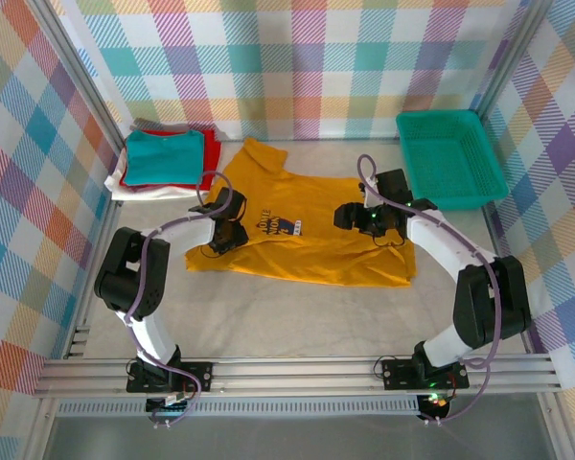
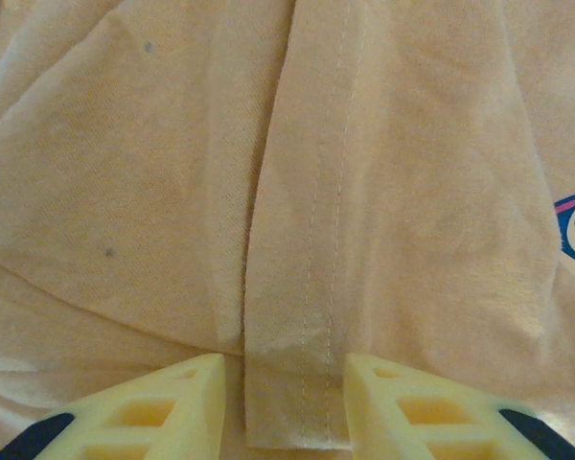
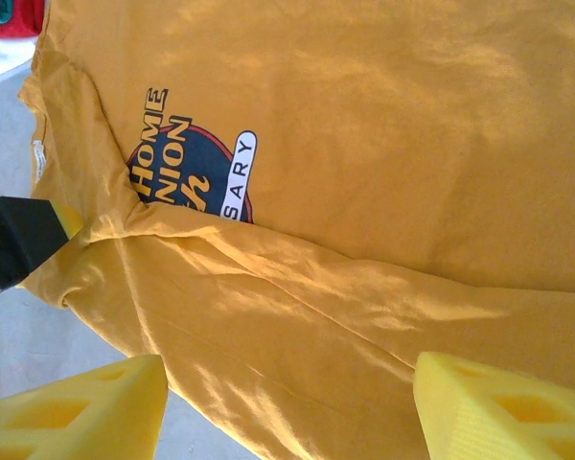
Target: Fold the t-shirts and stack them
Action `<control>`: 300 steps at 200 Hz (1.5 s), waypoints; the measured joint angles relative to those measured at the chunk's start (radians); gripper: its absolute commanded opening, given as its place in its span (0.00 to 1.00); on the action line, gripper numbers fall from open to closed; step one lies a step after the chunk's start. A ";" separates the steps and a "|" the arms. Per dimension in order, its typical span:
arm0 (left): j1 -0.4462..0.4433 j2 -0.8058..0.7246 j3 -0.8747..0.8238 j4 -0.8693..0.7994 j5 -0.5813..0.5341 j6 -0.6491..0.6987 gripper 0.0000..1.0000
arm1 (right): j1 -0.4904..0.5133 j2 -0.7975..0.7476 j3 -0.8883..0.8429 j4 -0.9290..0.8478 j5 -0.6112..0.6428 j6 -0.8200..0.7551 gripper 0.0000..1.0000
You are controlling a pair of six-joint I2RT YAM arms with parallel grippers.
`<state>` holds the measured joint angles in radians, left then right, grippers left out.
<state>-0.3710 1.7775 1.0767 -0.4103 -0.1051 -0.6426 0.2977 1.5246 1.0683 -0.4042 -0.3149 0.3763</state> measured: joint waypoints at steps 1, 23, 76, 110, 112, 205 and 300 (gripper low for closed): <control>0.000 0.000 0.000 0.000 0.000 0.001 0.31 | 0.000 0.000 0.000 0.000 0.000 0.000 0.70; -0.002 0.006 -0.011 0.003 0.003 -0.003 0.24 | 0.000 0.004 0.006 -0.002 0.003 0.000 0.69; -0.002 0.014 -0.014 0.016 0.002 -0.009 0.06 | 0.000 0.021 0.020 -0.007 0.004 0.000 0.70; -0.007 0.014 -0.006 0.012 -0.003 -0.001 0.02 | 0.000 0.024 0.020 -0.008 0.004 0.000 0.70; -0.007 0.014 -0.005 0.011 -0.004 0.000 0.01 | 0.000 0.024 0.020 -0.008 0.003 0.000 0.70; -0.015 0.007 0.082 -0.085 -0.039 0.034 0.00 | 0.000 0.026 0.020 -0.008 0.003 0.001 0.71; -0.034 0.047 0.195 -0.122 -0.055 0.064 0.07 | 0.000 0.026 0.020 -0.008 0.003 0.001 0.71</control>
<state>-0.4046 1.8248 1.2720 -0.5323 -0.1604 -0.5785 0.2977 1.5505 1.0885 -0.4126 -0.3115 0.3771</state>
